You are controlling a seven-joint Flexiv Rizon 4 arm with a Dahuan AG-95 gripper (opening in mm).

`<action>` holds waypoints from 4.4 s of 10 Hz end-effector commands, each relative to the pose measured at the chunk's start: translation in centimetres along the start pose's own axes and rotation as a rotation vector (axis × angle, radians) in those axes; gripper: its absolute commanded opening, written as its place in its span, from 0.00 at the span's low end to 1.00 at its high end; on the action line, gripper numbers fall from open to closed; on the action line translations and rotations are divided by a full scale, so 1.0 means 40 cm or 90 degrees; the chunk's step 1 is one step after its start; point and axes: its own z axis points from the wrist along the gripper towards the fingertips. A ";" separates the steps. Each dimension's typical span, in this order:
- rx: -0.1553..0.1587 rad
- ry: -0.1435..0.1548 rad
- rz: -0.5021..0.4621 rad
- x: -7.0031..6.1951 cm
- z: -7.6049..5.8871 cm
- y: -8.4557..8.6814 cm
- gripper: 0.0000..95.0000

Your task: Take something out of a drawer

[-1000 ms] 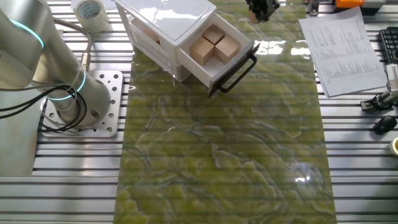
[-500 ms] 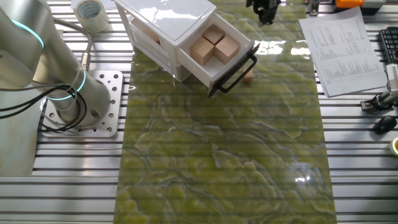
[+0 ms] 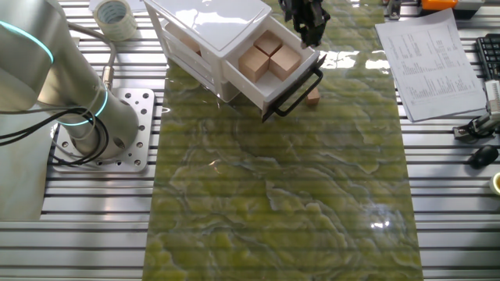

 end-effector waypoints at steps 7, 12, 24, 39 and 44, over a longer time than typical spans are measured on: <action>0.004 0.016 -0.009 -0.005 0.001 -0.001 0.20; -0.011 0.009 -0.095 0.009 0.010 0.016 0.40; -0.010 -0.013 -0.120 0.060 0.059 0.020 0.40; 0.034 -0.063 -0.170 0.062 0.176 0.000 0.60; 0.047 -0.075 -0.165 0.049 0.198 -0.021 0.60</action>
